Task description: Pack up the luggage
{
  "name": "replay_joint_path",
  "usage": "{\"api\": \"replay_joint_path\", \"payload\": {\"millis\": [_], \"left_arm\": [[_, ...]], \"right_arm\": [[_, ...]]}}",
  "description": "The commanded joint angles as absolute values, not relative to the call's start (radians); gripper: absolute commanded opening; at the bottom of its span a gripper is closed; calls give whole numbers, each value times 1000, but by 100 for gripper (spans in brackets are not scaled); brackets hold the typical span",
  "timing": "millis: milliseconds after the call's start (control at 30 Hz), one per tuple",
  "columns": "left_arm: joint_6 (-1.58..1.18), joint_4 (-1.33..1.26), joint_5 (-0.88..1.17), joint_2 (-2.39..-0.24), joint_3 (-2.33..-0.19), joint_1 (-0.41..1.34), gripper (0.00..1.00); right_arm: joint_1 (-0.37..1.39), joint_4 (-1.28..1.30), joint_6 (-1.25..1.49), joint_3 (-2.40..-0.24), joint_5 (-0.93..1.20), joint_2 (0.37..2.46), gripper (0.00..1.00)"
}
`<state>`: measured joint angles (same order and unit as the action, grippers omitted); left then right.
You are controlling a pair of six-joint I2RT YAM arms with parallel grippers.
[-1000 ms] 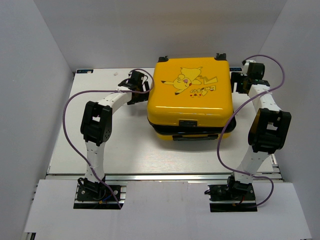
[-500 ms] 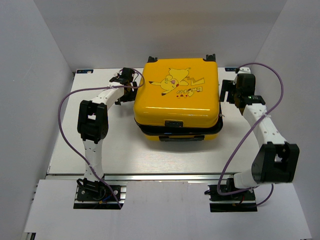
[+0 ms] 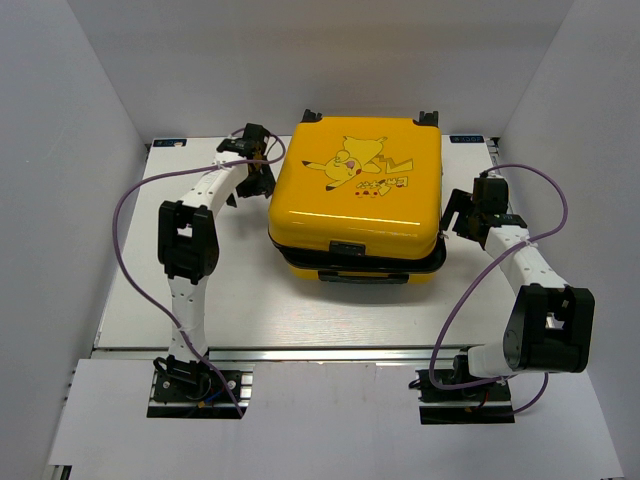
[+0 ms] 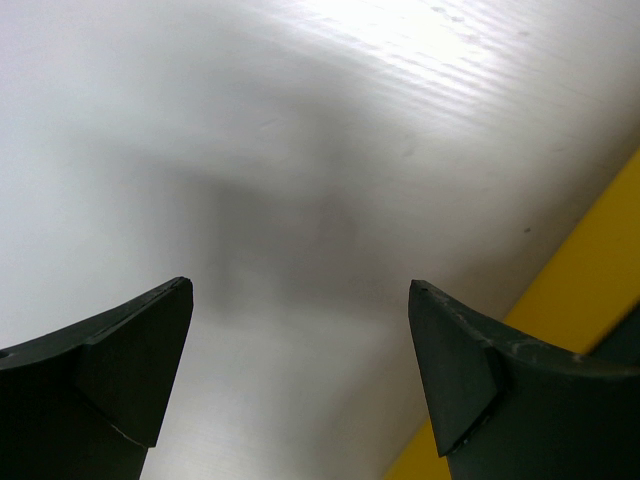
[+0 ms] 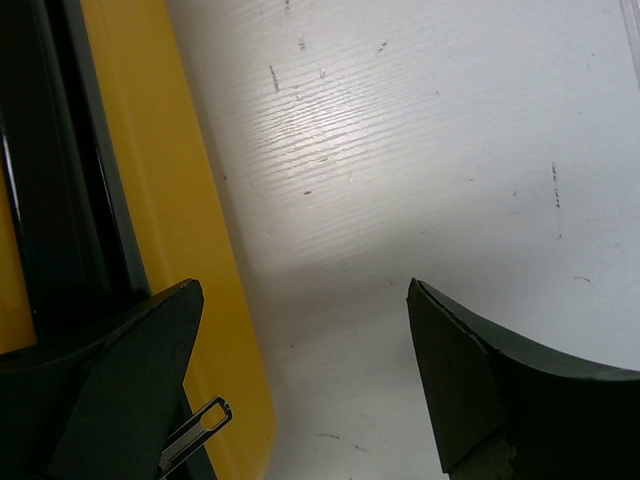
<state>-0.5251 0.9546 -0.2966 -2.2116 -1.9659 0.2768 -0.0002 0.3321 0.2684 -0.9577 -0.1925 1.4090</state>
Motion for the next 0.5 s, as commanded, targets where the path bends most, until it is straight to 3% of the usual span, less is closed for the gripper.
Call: {"api": "replay_joint_path", "payload": {"millis": [0,200,267,367,467], "left_arm": [[-711,1153,-519,-1938,-2020,261,98],[-943,1336,-637,-1620,-1901,226,98],[-985,1353,-611,-1550,-1798,225,98],[-1057,1402,-588,-1448,-1688,225,98],[-1104,1410,-545,-1352,-1564,225,98]], "right_arm": [[49,330,252,-881,47,1424,89],[283,307,213,-758,250,1272,89],[449,273,224,-762,320,1250,89],[633,265,172,-817,322,1295,89],[673,300,134,-842,290,1296,89]]}}
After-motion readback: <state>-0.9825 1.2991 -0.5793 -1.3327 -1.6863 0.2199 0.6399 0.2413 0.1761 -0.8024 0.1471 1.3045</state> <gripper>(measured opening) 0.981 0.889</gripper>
